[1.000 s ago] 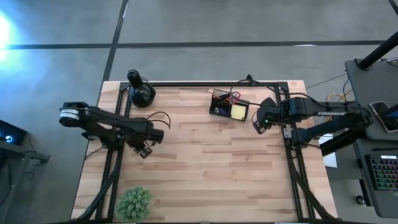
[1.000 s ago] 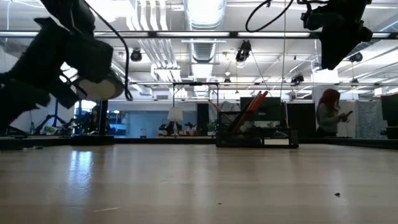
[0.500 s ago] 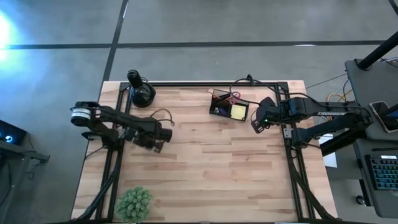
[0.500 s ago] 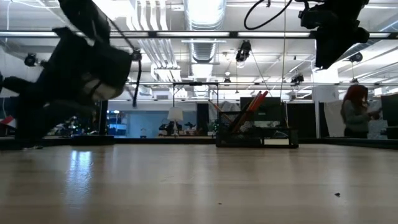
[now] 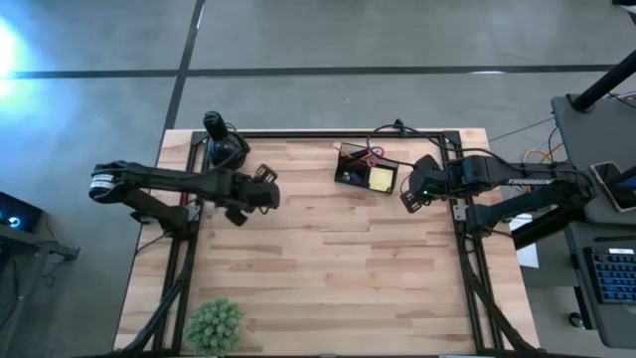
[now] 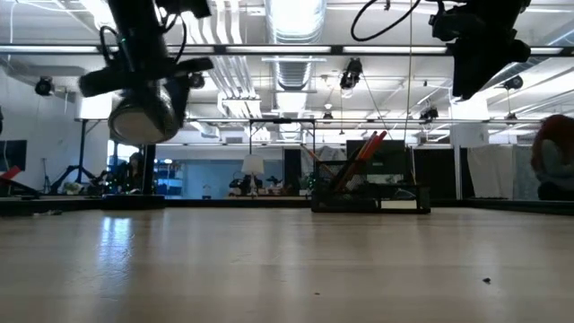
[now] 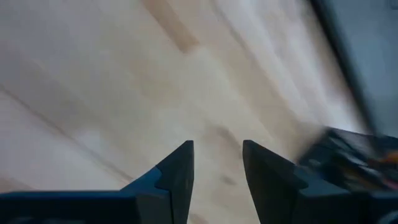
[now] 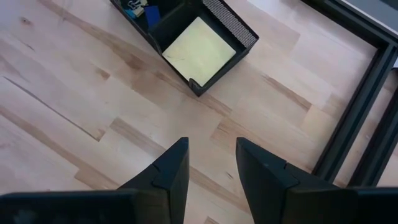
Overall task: Pick and place office supplies into organizer
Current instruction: Put the pink binder clip into the desk organizer
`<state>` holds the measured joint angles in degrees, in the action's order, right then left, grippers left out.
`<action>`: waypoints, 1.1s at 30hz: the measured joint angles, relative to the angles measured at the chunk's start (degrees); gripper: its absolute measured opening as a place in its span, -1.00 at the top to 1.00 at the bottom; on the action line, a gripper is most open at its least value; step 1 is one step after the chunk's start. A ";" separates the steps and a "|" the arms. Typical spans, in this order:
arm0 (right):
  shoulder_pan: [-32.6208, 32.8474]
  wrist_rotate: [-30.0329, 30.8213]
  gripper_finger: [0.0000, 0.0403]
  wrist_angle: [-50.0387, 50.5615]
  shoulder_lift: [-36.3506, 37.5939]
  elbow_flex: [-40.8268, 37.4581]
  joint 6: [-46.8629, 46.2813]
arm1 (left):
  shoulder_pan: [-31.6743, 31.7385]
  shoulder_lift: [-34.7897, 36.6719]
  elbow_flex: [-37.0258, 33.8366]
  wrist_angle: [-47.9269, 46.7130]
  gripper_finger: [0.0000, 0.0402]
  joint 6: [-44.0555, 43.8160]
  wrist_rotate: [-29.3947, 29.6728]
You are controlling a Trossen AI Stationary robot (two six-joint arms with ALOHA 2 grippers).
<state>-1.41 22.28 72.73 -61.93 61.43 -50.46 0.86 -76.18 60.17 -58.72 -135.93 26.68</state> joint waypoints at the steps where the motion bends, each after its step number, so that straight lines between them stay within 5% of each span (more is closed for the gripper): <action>1: 0.00 0.00 0.39 -0.06 0.00 0.00 0.02 | 0.00 0.04 0.40 1.55 0.39 -0.01 0.62; 13: 0.00 0.02 0.39 -0.30 0.00 0.00 0.13 | 0.87 -0.78 -1.67 5.99 0.39 -7.00 -9.04; 27: -2.29 0.05 0.39 -1.57 0.01 0.00 0.13 | 13.43 -3.60 -4.10 4.02 0.39 -22.06 -43.72; 33: -4.34 0.20 0.39 -1.70 -0.02 0.00 0.12 | 15.54 -3.54 -6.29 2.19 0.39 -29.89 -44.07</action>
<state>-5.75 22.48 71.02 -61.95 61.43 -50.34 16.40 -79.72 53.88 -56.53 -165.82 -17.40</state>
